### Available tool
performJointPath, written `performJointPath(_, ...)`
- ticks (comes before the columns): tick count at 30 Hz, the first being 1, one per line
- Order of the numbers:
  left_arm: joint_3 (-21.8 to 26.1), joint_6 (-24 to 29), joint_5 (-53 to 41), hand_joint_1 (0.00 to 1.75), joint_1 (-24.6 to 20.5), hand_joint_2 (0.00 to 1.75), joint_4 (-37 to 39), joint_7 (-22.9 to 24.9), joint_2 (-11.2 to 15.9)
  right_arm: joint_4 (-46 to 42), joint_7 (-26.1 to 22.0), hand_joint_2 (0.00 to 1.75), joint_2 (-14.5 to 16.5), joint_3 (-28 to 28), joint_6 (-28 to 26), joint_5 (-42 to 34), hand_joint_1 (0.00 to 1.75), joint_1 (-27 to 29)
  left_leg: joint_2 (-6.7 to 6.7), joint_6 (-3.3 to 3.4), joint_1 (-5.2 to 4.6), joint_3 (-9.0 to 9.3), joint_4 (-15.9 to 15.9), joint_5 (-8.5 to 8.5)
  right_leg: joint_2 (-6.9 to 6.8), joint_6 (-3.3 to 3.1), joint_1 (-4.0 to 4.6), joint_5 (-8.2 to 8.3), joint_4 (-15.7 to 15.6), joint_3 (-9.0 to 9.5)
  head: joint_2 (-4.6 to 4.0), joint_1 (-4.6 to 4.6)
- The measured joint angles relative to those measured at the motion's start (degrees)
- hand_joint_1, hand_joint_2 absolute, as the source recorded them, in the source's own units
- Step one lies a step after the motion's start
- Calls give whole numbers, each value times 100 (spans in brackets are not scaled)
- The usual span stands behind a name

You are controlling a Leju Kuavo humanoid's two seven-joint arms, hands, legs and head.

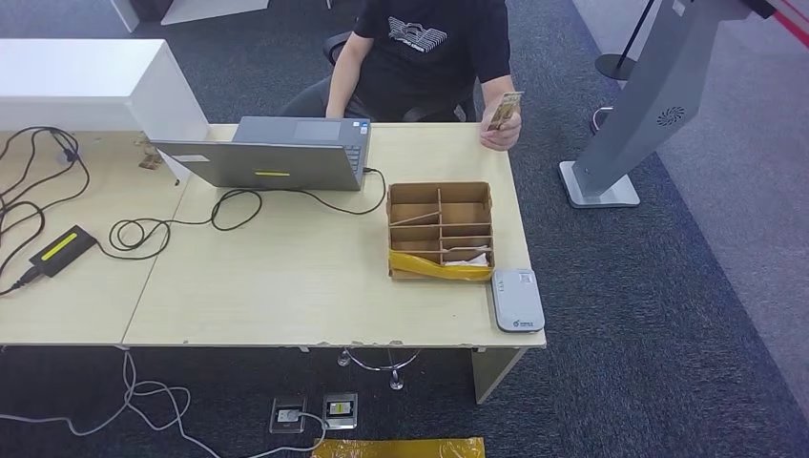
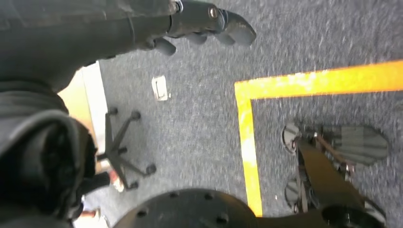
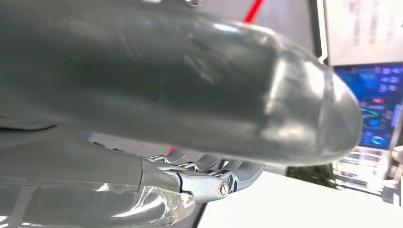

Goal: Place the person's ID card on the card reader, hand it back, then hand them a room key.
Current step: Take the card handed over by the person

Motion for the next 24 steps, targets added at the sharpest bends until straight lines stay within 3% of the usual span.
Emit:
performJointPath(4, 0, -16, -12, 0, 0, 0, 1, -17, 23, 1, -7, 0, -201, 26, 36, -13, 0, -218, 1, 0, 1, 0, -1, -1, 0, 0, 1, 0, 0, 1, 0, 2)
performJointPath(13, 0, -40, -44, 0, 0, 0, 0, -52, 22, 2, -100, 0, -329, 117, 192, -34, 0, -410, 1, 0, 2, 3, 0, 1, 1, 1, 2, 1, 0, 4, 0, -1)
performJointPath(20, 0, -150, -191, 0, -2, 0, -1, -280, 61, 4, -554, 0, -312, 510, 1158, 408, 0, -1043, 2, 0, 7, -4, -2, 1, 1, 1, 8, 1, 2, 7, 0, -1)
performJointPath(24, -1, -127, -192, 0, -10, 0, -1, -299, 78, -32, -900, 0, -88, 937, 1948, 778, 0, -1285, 2, -7, 12, -15, -5, 5, 0, 1, 15, 2, 3, 13, 0, 1)
